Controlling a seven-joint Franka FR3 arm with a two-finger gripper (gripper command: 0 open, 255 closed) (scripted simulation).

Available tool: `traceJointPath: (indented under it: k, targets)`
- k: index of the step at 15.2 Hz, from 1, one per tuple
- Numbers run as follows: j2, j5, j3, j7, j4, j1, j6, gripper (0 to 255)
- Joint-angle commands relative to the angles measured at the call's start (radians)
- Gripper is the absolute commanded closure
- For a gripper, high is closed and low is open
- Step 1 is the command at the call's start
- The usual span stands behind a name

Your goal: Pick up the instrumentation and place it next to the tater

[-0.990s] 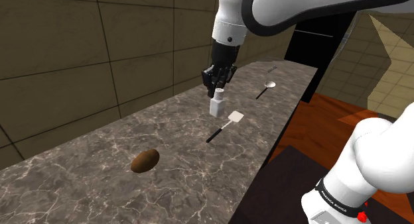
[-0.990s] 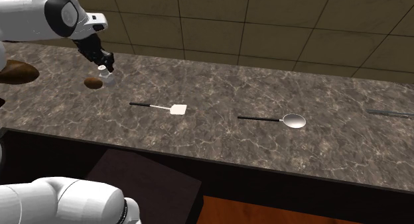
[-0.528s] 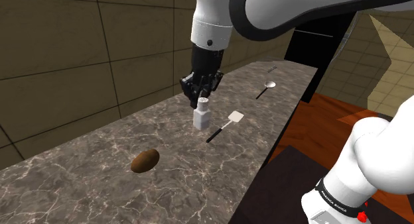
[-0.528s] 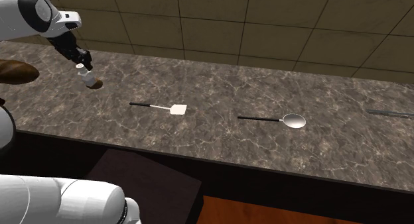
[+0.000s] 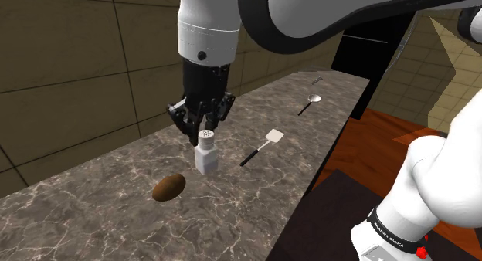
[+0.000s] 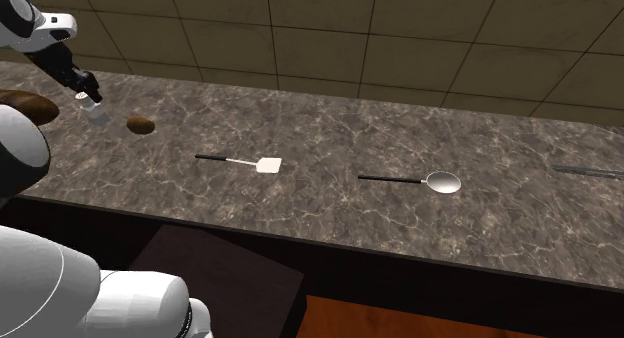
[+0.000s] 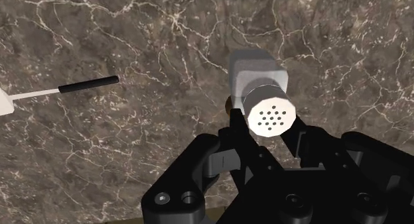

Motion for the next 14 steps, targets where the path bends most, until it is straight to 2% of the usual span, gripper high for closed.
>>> traceJointPath:
  k: [1,5,8,14]
  targets:
    - [0.055,-0.03,0.029,0.062,0.054,0.022,-0.009,255]
    - [0.179,-0.104,0.075,0.179,0.189,0.083,-0.049,255]
    - [0.298,-0.176,0.098,0.271,0.328,0.154,-0.098,255]
    - [0.301,-0.181,0.091,0.28,0.251,0.152,-0.019,255]
